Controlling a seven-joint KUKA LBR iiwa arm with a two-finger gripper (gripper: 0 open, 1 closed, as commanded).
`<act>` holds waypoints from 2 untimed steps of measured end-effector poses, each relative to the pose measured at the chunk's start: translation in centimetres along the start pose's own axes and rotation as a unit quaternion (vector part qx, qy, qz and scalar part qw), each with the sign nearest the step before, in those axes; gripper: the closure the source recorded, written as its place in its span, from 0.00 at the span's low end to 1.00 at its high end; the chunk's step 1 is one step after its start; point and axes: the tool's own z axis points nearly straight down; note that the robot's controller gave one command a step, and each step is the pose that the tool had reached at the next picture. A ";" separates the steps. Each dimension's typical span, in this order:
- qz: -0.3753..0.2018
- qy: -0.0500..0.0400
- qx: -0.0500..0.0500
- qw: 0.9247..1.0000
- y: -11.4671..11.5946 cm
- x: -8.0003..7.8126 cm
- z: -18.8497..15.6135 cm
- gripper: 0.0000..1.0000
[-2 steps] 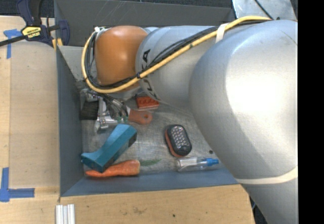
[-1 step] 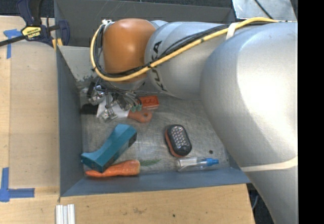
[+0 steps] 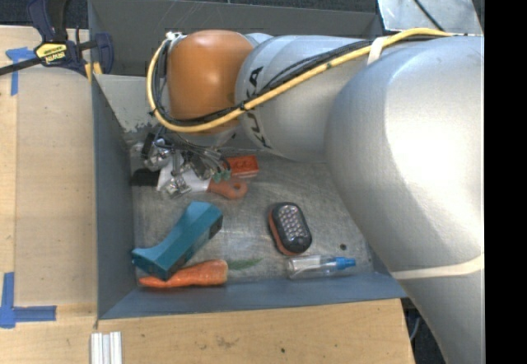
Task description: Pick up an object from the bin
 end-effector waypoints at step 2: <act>-0.005 -0.002 0.002 1.000 1.1 -0.4 -11.6 1.00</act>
Offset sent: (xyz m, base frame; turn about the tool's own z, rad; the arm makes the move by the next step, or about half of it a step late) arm -0.0014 0.0119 0.1161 -0.0120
